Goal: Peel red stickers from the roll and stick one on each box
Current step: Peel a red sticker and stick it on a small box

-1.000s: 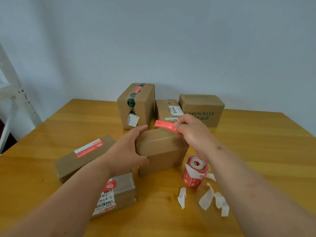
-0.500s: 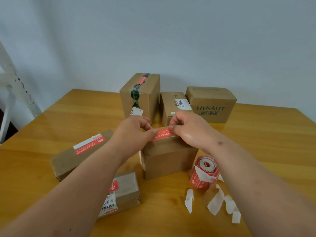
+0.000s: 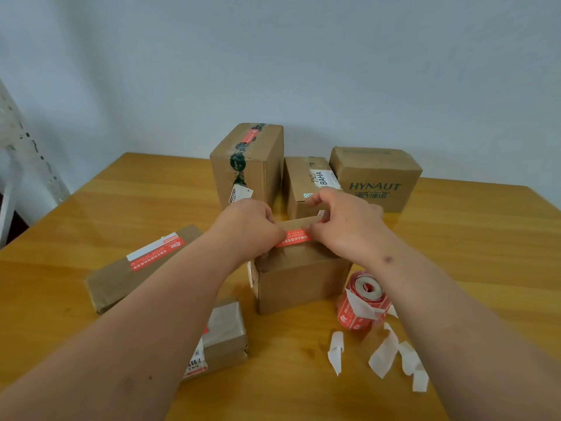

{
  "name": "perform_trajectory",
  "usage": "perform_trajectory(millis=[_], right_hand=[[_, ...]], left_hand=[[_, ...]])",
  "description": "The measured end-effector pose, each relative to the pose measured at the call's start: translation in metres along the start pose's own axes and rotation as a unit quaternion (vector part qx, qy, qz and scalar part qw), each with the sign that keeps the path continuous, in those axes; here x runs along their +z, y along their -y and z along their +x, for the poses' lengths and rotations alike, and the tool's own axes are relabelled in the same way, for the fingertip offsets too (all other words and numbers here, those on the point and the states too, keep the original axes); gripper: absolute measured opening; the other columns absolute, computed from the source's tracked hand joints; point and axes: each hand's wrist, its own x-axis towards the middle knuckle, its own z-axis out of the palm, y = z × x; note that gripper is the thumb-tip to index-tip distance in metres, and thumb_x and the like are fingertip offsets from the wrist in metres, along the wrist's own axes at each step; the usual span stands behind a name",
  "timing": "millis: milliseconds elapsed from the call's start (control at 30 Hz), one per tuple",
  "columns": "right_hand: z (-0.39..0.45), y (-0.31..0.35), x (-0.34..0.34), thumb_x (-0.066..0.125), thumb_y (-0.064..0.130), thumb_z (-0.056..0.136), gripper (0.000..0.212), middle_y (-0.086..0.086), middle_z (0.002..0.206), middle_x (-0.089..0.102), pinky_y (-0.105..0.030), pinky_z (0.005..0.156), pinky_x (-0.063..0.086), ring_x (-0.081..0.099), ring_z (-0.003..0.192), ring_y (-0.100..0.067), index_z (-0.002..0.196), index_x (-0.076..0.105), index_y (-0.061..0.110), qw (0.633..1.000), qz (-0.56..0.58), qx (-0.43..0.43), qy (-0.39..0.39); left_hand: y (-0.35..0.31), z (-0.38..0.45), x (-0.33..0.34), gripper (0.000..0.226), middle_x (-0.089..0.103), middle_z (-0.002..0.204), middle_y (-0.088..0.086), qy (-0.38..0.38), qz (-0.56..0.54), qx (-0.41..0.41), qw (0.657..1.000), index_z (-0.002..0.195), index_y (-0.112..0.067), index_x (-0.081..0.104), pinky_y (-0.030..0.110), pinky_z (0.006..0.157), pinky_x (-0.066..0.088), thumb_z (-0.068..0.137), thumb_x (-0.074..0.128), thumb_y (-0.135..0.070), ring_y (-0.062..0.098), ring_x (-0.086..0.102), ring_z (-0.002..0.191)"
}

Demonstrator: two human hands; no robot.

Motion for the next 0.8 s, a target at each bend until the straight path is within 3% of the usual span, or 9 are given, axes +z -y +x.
perform_trajectory(millis=[67, 267, 400, 500, 700, 800], right_hand=[[-0.001, 0.0, -0.001, 0.06, 0.031, 0.087, 0.032, 0.014, 0.093, 0.054, -0.034, 0.085, 0.023, 0.048, 0.09, -0.01, 0.115, 0.048, 0.04, 1.0, 0.004, -0.002, 0.0], [0.0, -0.003, 0.002, 0.057, 0.029, 0.089, 0.019, 0.013, 0.092, 0.055, -0.034, 0.083, 0.025, 0.05, 0.091, -0.012, 0.101, 0.046, 0.038, 1.0, 0.003, -0.017, 0.007], [0.0, -0.005, 0.006, 0.056, 0.03, 0.089, 0.02, 0.008, 0.097, 0.059, -0.037, 0.09, 0.041, 0.055, 0.098, -0.016, 0.108, 0.052, 0.034, 0.999, -0.001, -0.034, 0.014], [0.001, -0.007, 0.01, 0.058, 0.031, 0.088, 0.02, 0.003, 0.103, 0.06, -0.04, 0.086, 0.05, 0.057, 0.098, -0.019, 0.107, 0.053, 0.033, 0.999, 0.005, -0.045, 0.008], [-0.001, -0.006, 0.011, 0.056, 0.031, 0.087, 0.022, -0.001, 0.11, 0.06, -0.039, 0.084, 0.051, 0.055, 0.1, -0.021, 0.109, 0.053, 0.03, 0.997, -0.039, -0.067, -0.007], [-0.004, -0.003, 0.009, 0.055, 0.03, 0.087, 0.026, -0.003, 0.116, 0.059, -0.034, 0.079, 0.05, 0.054, 0.101, -0.022, 0.113, 0.053, 0.026, 0.994, -0.069, -0.085, -0.028]], left_hand=[[0.0, 0.001, 0.002, 0.017, 0.068, 0.082, 0.001, 0.0, -0.012, -0.006, 1.0, 0.075, -0.016, 0.062, 0.026, 0.067, 0.052, 0.086, 0.064, -0.028, 0.009, 0.06, 0.073], [0.0, 0.001, 0.004, 0.017, 0.066, 0.074, -0.001, -0.001, -0.028, -0.016, 0.999, 0.088, -0.015, 0.066, 0.022, 0.059, 0.047, 0.087, 0.063, -0.032, 0.007, 0.056, 0.066], [0.0, 0.001, 0.006, 0.019, 0.067, 0.074, 0.001, -0.01, -0.026, -0.014, 1.0, 0.088, -0.013, 0.067, 0.024, 0.06, 0.047, 0.086, 0.063, -0.031, 0.008, 0.057, 0.066], [0.0, 0.0, 0.007, 0.019, 0.069, 0.075, 0.004, -0.013, -0.022, -0.015, 1.0, 0.087, -0.012, 0.067, 0.026, 0.062, 0.05, 0.085, 0.063, -0.03, 0.013, 0.061, 0.069], [-0.003, -0.002, 0.009, 0.022, 0.069, 0.083, 0.009, -0.023, 0.013, -0.013, 1.0, 0.085, -0.011, 0.068, 0.035, 0.07, 0.056, 0.081, 0.065, -0.032, 0.022, 0.066, 0.082], [-0.004, -0.003, 0.009, 0.02, 0.068, 0.081, 0.007, -0.031, 0.041, -0.008, 0.999, 0.082, -0.014, 0.067, 0.036, 0.072, 0.058, 0.08, 0.065, -0.034, 0.019, 0.065, 0.079]])
